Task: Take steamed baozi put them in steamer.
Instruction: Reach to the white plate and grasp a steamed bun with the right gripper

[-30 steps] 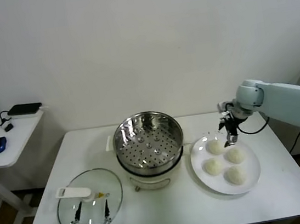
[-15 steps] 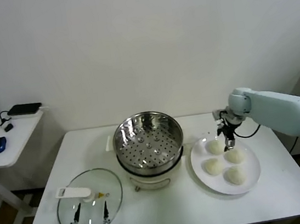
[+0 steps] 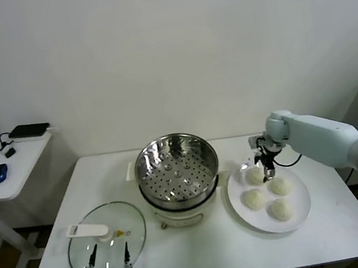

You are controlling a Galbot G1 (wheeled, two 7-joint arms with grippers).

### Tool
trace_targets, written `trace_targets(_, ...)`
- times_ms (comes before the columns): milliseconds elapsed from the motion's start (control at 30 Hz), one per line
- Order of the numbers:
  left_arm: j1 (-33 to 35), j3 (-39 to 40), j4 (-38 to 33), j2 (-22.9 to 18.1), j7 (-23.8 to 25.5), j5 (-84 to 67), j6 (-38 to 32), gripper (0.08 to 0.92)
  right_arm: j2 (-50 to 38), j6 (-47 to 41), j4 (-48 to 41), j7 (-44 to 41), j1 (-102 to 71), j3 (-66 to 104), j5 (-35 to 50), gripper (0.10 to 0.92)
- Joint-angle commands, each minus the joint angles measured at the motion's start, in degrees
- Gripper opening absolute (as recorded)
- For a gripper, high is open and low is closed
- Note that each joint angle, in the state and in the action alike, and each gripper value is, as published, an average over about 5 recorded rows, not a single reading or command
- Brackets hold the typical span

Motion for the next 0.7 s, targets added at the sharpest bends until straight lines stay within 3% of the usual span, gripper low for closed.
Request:
trace_targets(33,0.1,0.0,-0.1,-0.6,0.0,0.0,0.0,0.823,1.2,1.4,-2.0,-0.3,-1.0,0.8,-1.3,0.790)
trace_targets(500,0.3,0.0,-0.3,-0.8,0.0,0.5,-0.1,0.823,0.6,0.7,-0.6,-0.4,-1.3,1.2,-1.9,0.635)
trace_targets(700,0.4,-0.1,-0.6,-0.9,0.0,0.6,0.0,0.823,-0.4,0.5,0.9,-0.4,-0.2,1.0,-1.9,0.608)
